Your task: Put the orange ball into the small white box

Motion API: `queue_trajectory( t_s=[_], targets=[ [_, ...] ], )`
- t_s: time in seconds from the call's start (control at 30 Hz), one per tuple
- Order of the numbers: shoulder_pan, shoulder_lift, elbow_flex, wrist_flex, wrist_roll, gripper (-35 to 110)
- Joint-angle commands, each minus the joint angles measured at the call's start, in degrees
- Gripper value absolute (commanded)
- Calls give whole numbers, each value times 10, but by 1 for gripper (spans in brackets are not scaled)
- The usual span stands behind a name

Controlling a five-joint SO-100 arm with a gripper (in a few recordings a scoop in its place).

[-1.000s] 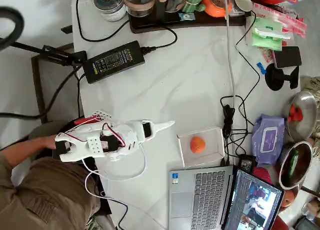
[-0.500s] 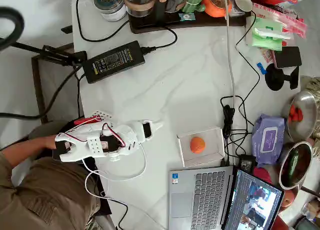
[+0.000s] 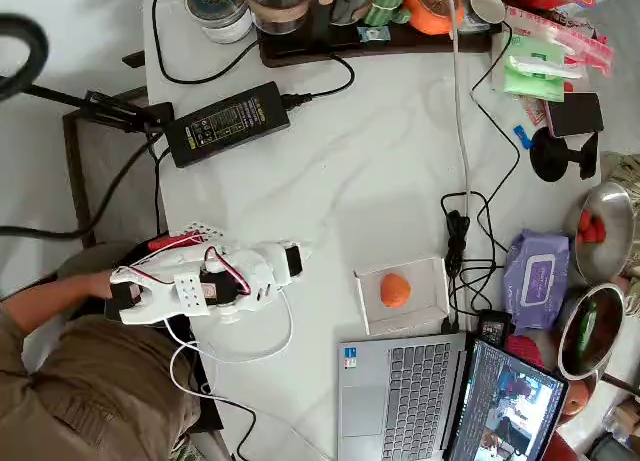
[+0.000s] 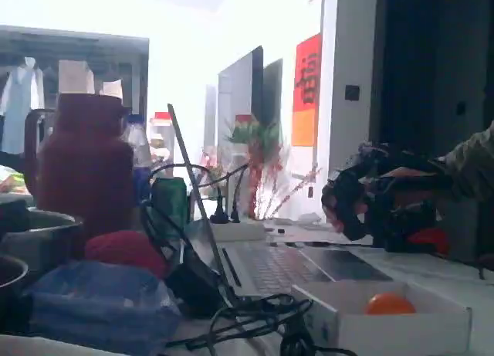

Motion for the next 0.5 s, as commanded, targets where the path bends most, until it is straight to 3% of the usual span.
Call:
queue_trajectory(
  t_s=[0.0, 0.47],
  targets=[
    [-1, 4, 9, 8, -9, 0],
    [-2, 4, 34, 2, -9, 0]
  ],
)
